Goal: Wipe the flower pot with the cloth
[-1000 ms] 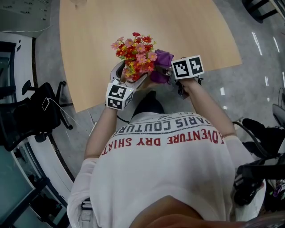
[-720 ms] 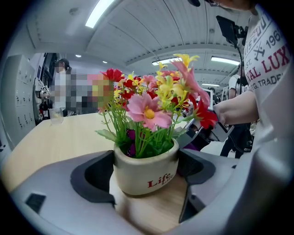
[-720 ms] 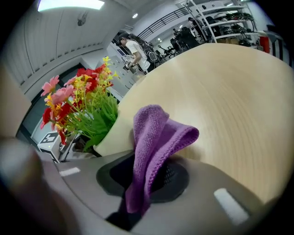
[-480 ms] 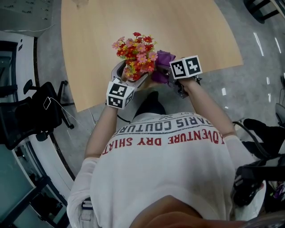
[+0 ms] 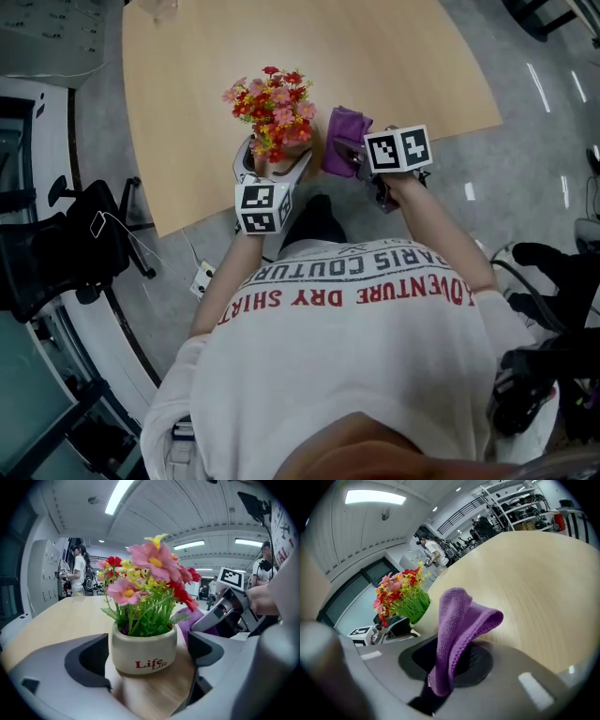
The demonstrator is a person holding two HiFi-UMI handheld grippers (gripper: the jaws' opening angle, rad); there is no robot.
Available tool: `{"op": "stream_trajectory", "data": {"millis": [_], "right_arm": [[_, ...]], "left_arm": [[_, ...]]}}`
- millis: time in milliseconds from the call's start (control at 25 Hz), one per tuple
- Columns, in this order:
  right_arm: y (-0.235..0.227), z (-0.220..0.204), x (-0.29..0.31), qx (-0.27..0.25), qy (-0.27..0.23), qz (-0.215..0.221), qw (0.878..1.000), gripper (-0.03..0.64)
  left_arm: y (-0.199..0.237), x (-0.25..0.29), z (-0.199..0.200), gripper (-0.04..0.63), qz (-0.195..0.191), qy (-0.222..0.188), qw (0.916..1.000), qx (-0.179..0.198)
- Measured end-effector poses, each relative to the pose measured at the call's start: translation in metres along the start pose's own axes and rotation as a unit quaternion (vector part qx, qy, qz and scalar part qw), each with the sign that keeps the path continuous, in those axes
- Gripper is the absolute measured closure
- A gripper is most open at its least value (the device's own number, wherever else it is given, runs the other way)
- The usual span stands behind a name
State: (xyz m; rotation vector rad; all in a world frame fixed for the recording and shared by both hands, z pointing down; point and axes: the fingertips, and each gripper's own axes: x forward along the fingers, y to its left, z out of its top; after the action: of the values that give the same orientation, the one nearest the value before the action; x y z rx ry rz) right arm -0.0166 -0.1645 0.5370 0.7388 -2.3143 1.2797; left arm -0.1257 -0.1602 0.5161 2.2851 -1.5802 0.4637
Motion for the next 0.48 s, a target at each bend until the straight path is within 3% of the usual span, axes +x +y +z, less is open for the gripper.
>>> {"op": "stream_trajectory", "data": {"millis": [280,480], "right_arm": [[0.005,-0.003,-0.019,0.006,-0.019,0.003,1.0,0.557],[0.006,-0.004,-0.02,0.01,-0.025,0.012,1.0,0.557]], "left_arm": [[0.004,0.008,0.005,0.081,0.086,-0.003,0.9961,-0.02],[0.004,0.016,0.004,0.081,0.1,-0.005,0.9944,-0.032]]}}
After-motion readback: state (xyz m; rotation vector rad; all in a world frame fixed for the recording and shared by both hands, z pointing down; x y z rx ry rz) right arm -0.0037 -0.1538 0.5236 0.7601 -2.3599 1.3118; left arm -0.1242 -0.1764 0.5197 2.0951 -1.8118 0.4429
